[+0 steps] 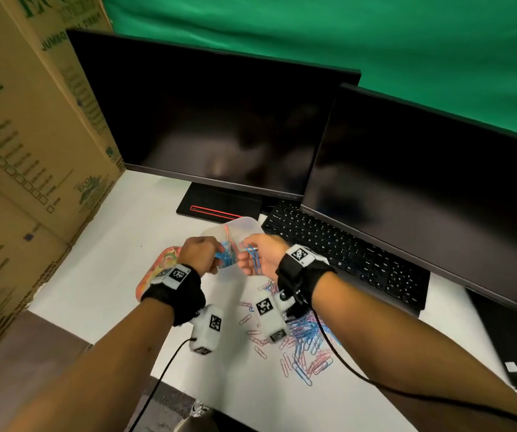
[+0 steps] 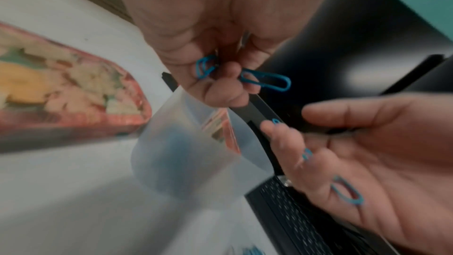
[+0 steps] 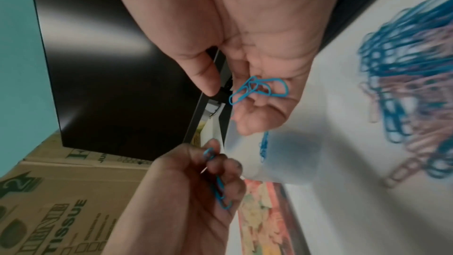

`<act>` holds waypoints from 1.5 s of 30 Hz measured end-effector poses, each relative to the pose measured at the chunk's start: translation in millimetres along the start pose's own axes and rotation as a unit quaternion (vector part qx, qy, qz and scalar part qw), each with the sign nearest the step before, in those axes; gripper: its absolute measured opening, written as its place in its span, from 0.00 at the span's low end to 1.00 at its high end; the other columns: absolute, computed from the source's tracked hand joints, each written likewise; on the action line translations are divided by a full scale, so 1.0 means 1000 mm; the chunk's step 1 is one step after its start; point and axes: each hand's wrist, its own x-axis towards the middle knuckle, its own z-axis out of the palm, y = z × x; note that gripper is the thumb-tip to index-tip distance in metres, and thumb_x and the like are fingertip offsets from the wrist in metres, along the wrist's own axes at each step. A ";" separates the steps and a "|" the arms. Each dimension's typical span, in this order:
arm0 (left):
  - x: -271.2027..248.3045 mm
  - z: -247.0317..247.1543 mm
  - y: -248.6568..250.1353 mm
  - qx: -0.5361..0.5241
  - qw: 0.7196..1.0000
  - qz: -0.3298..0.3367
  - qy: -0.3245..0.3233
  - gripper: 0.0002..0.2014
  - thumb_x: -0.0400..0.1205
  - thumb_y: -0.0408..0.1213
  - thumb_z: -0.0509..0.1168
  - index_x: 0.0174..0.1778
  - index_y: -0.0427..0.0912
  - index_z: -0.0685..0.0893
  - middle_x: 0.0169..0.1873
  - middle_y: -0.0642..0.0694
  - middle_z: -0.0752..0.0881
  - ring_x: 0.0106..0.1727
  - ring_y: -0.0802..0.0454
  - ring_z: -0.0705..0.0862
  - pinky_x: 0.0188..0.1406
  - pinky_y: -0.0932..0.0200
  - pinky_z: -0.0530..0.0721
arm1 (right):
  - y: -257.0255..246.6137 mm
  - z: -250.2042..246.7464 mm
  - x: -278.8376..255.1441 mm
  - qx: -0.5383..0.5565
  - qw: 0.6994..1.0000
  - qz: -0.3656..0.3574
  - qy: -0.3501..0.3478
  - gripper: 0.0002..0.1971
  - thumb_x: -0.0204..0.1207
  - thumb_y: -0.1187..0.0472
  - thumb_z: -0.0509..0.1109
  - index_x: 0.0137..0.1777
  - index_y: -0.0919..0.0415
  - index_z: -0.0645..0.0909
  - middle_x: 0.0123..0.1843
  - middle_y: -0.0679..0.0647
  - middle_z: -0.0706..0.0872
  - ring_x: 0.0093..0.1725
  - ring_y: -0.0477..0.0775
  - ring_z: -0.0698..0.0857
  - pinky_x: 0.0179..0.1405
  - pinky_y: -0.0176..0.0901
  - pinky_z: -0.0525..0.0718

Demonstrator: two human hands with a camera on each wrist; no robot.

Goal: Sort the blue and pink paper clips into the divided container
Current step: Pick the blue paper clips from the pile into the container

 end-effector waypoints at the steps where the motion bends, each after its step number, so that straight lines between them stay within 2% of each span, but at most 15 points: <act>1: 0.006 -0.001 0.004 0.005 1.000 -0.008 0.002 0.12 0.74 0.25 0.59 0.28 0.35 0.84 0.26 0.35 0.81 0.23 0.43 0.77 0.22 0.60 0.75 | -0.008 0.008 0.001 -0.015 1.000 0.000 -0.001 0.14 0.82 0.63 0.55 0.34 0.62 0.72 0.30 0.55 0.75 0.21 0.50 0.78 0.22 0.39 0.77; 4: 0.019 -0.005 0.013 0.027 0.999 -0.023 -0.006 0.12 0.78 0.25 0.58 0.35 0.35 0.85 0.30 0.36 0.82 0.25 0.43 0.79 0.26 0.58 0.82 | -0.027 0.024 0.006 -0.047 0.999 0.006 -0.016 0.15 0.84 0.60 0.56 0.35 0.61 0.69 0.29 0.57 0.74 0.25 0.51 0.74 0.27 0.39 0.78; 8: 0.026 -0.006 0.017 0.038 0.998 -0.045 -0.036 0.07 0.82 0.27 0.59 0.46 0.33 0.83 0.38 0.36 0.82 0.35 0.39 0.83 0.44 0.45 0.87 | -0.037 0.024 0.015 -0.067 0.998 -0.009 -0.010 0.06 0.80 0.61 0.65 0.47 0.65 0.76 0.45 0.64 0.80 0.44 0.61 0.82 0.55 0.52 0.82; 11: 0.030 -0.004 0.017 0.042 0.999 -0.007 -0.018 0.10 0.80 0.28 0.58 0.46 0.42 0.84 0.50 0.37 0.83 0.51 0.36 0.83 0.60 0.43 0.84 | -0.039 0.013 0.016 -0.048 0.999 -0.019 -0.008 0.20 0.81 0.60 0.65 0.68 0.70 0.73 0.63 0.71 0.78 0.64 0.68 0.81 0.60 0.53 0.80; 14: 0.025 0.002 0.015 0.072 0.997 0.030 0.010 0.11 0.78 0.30 0.59 0.48 0.47 0.84 0.60 0.40 0.85 0.64 0.38 0.80 0.68 0.40 0.79 | -0.033 -0.005 0.013 -0.029 0.998 -0.049 0.021 0.20 0.82 0.63 0.65 0.69 0.73 0.73 0.63 0.71 0.78 0.63 0.67 0.81 0.63 0.54 0.81; 15: 0.025 0.003 0.013 0.088 0.995 0.048 0.015 0.11 0.79 0.30 0.59 0.50 0.47 0.84 0.60 0.40 0.86 0.64 0.39 0.81 0.68 0.40 0.79 | -0.029 -0.013 0.011 -0.030 0.997 -0.058 0.029 0.17 0.82 0.63 0.64 0.66 0.72 0.75 0.60 0.69 0.80 0.59 0.65 0.83 0.61 0.54 0.82; 17: 0.015 0.011 0.008 0.109 0.989 0.096 0.030 0.10 0.79 0.32 0.61 0.50 0.46 0.85 0.54 0.43 0.88 0.59 0.43 0.84 0.65 0.46 0.82 | -0.014 -0.035 0.006 -0.047 0.996 -0.071 0.041 0.08 0.82 0.64 0.64 0.56 0.67 0.79 0.47 0.62 0.82 0.43 0.58 0.83 0.45 0.48 0.84; 20: -0.003 0.022 -0.005 0.135 0.974 0.182 -0.010 0.08 0.79 0.30 0.65 0.44 0.47 0.86 0.39 0.50 0.87 0.38 0.59 0.87 0.44 0.64 0.85 | 0.022 -0.068 -0.001 -0.119 0.986 -0.077 0.083 0.04 0.81 0.66 0.64 0.52 0.63 0.79 0.35 0.56 0.78 0.29 0.50 0.77 0.25 0.39 0.77; 24: -0.019 0.051 -0.037 0.292 0.919 0.228 -0.133 0.09 0.75 0.30 0.67 0.39 0.50 0.86 0.35 0.51 0.89 0.36 0.50 0.85 0.46 0.56 0.87 | 0.083 -0.112 -0.003 -0.266 0.952 -0.081 0.130 0.08 0.79 0.62 0.65 0.39 0.53 0.82 0.31 0.50 0.82 0.29 0.50 0.80 0.31 0.42 0.80; 27: -0.023 0.067 -0.060 0.435 0.854 0.237 -0.158 0.08 0.73 0.35 0.66 0.42 0.52 0.87 0.41 0.51 0.90 0.43 0.49 0.87 0.48 0.56 0.86 | 0.117 -0.132 -0.008 -0.308 0.934 -0.076 0.162 0.11 0.76 0.57 0.67 0.31 0.47 0.82 0.29 0.43 0.81 0.33 0.50 0.81 0.39 0.39 0.79; 30: -0.024 0.073 -0.080 0.549 0.788 0.224 -0.165 0.11 0.75 0.40 0.64 0.51 0.52 0.87 0.53 0.48 0.87 0.55 0.44 0.86 0.55 0.53 0.84 | 0.134 -0.141 -0.018 -0.341 0.918 -0.095 0.177 0.11 0.78 0.55 0.66 0.34 0.50 0.83 0.34 0.44 0.85 0.39 0.51 0.84 0.42 0.35 0.80; 32: -0.025 0.074 -0.088 0.577 0.771 0.214 -0.161 0.13 0.78 0.43 0.63 0.57 0.52 0.86 0.57 0.46 0.84 0.60 0.43 0.84 0.58 0.51 0.83 | 0.141 -0.144 -0.025 -0.369 0.903 -0.109 0.192 0.11 0.79 0.55 0.64 0.39 0.56 0.84 0.39 0.53 0.88 0.42 0.54 0.86 0.42 0.38 0.81; 38: -0.026 0.075 -0.092 0.574 0.773 0.231 -0.139 0.07 0.78 0.41 0.64 0.50 0.51 0.85 0.53 0.47 0.83 0.55 0.45 0.84 0.52 0.53 0.83 | 0.163 -0.145 -0.040 -0.428 0.882 -0.129 0.150 0.09 0.75 0.61 0.63 0.43 0.49 0.84 0.40 0.47 0.87 0.41 0.50 0.86 0.42 0.38 0.85; 41: -0.030 0.074 -0.092 0.556 0.786 0.230 -0.139 0.06 0.78 0.39 0.64 0.47 0.49 0.84 0.51 0.46 0.83 0.54 0.44 0.83 0.50 0.53 0.83 | 0.174 -0.131 -0.047 -0.528 0.828 -0.150 0.119 0.07 0.74 0.57 0.62 0.43 0.52 0.82 0.44 0.49 0.85 0.45 0.53 0.84 0.45 0.41 0.83; 45: -0.034 0.074 -0.090 0.450 0.853 0.225 -0.139 0.06 0.75 0.35 0.66 0.36 0.52 0.82 0.40 0.48 0.87 0.46 0.46 0.86 0.44 0.62 0.80 | 0.193 -0.114 -0.053 -0.652 0.743 -0.139 0.067 0.13 0.75 0.48 0.65 0.50 0.55 0.82 0.56 0.56 0.84 0.57 0.60 0.83 0.55 0.47 0.80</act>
